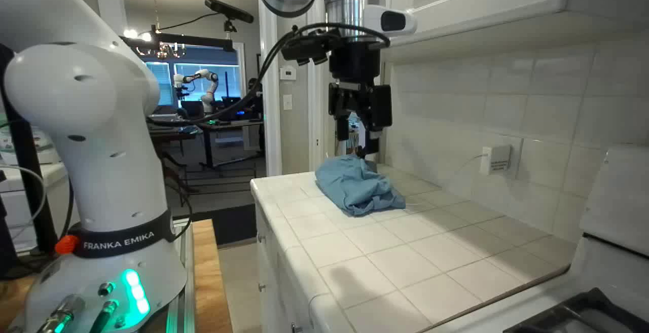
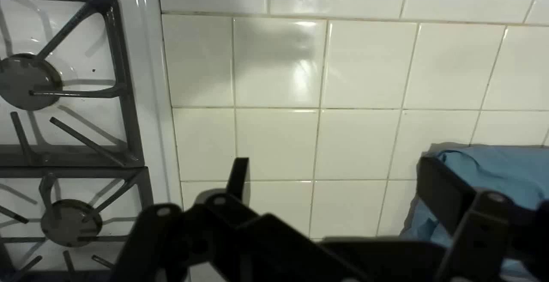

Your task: Open the cabinet door

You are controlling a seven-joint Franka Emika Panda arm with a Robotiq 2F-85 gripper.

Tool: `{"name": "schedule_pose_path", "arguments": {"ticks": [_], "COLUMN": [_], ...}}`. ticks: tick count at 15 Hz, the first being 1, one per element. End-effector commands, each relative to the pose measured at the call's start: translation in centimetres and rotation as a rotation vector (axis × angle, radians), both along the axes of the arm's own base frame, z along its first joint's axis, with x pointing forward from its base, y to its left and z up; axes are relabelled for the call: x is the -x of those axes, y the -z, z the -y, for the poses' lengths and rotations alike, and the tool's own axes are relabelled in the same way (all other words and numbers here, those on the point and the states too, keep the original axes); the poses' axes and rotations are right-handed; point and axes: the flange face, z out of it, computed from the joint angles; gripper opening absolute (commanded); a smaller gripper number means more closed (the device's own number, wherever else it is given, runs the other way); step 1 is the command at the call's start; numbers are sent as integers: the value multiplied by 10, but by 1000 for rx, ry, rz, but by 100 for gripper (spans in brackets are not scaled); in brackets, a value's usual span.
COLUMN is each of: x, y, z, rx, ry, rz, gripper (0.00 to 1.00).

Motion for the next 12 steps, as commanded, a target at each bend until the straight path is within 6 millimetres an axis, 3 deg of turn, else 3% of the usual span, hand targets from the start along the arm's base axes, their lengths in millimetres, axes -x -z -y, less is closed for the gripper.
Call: {"name": "schedule_pose_path", "arguments": {"ticks": [1,9,12], "x": [0,0,-21], "y": [-1,-1,-17], "z": [0,0,-15], "rx": [0,0,5], "ry": [0,0,-22], "rz": [-1,-1,16], "gripper": [100,100,100]}}
